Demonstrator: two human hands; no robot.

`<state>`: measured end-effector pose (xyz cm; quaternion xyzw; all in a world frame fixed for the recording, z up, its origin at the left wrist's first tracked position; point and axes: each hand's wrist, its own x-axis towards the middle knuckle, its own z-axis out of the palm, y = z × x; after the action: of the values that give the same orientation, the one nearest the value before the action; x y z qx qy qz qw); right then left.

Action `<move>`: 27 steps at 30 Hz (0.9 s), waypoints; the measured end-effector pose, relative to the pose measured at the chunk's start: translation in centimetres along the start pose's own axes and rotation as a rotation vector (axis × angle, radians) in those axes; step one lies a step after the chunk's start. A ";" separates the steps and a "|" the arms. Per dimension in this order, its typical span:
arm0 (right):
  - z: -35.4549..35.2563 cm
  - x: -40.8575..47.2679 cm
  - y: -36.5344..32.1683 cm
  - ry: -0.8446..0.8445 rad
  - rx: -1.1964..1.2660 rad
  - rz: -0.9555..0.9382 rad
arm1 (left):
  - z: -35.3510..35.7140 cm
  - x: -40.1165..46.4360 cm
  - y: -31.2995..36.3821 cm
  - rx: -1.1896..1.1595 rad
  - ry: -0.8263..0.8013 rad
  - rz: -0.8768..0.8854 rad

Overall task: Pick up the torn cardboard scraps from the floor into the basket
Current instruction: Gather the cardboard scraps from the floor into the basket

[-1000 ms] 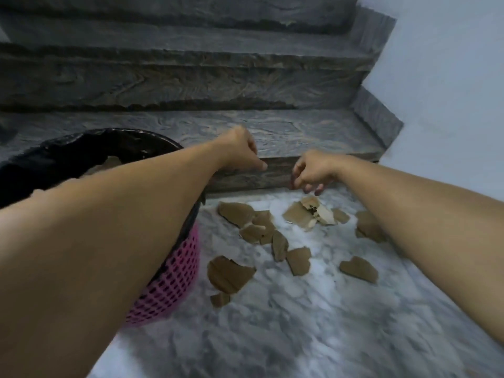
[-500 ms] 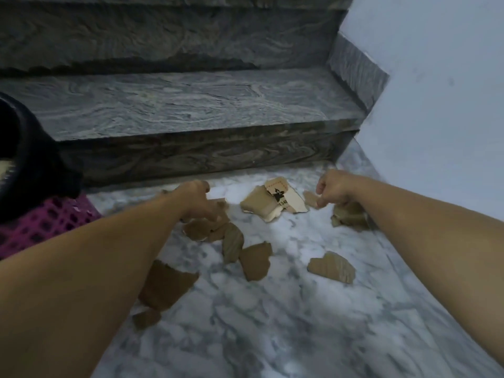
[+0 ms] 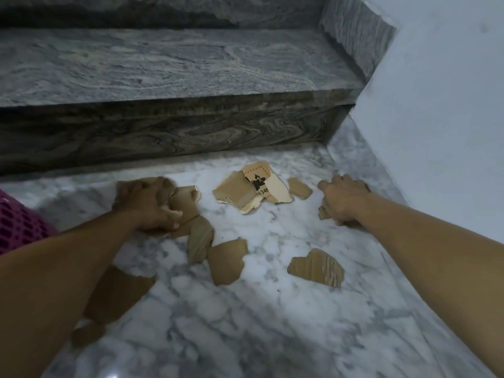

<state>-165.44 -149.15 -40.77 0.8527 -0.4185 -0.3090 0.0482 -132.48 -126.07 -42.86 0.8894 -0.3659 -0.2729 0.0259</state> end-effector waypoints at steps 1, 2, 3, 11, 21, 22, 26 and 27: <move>-0.2 0.0 0.0 0.004 0.011 -0.001 | 0.1 -0.1 0.1 0.002 -0.010 -0.009; -0.3 0.0 0.0 0.003 0.046 -0.005 | 0.2 -0.6 0.5 0.003 -0.016 -0.002; -0.5 0.0 -0.1 -0.001 0.099 -0.008 | 0.3 -1.3 0.9 0.004 -0.015 0.003; -0.6 -0.9 -1.2 0.079 0.577 -0.073 | 2.0 -3.9 3.3 -0.096 -0.005 0.000; -0.4 -2.7 -0.1 -0.122 0.440 0.041 | 3.7 -4.0 5.9 -0.093 0.127 -0.095; -0.5 -2.6 -0.1 -0.115 0.462 0.049 | 4.0 -4.2 6.1 -0.067 0.137 -0.098; -0.4 -2.1 -0.5 -0.068 0.708 0.102 | 4.7 -4.5 6.6 -0.131 0.170 -0.124; -0.3 -2.0 -0.8 -0.060 0.741 0.118 | 4.8 -4.6 6.8 -0.159 0.175 -0.129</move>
<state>-165.64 -147.23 -39.86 0.7774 -0.5514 -0.1580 -0.2582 -141.86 -127.22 -43.10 0.9266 -0.2815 -0.2236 0.1103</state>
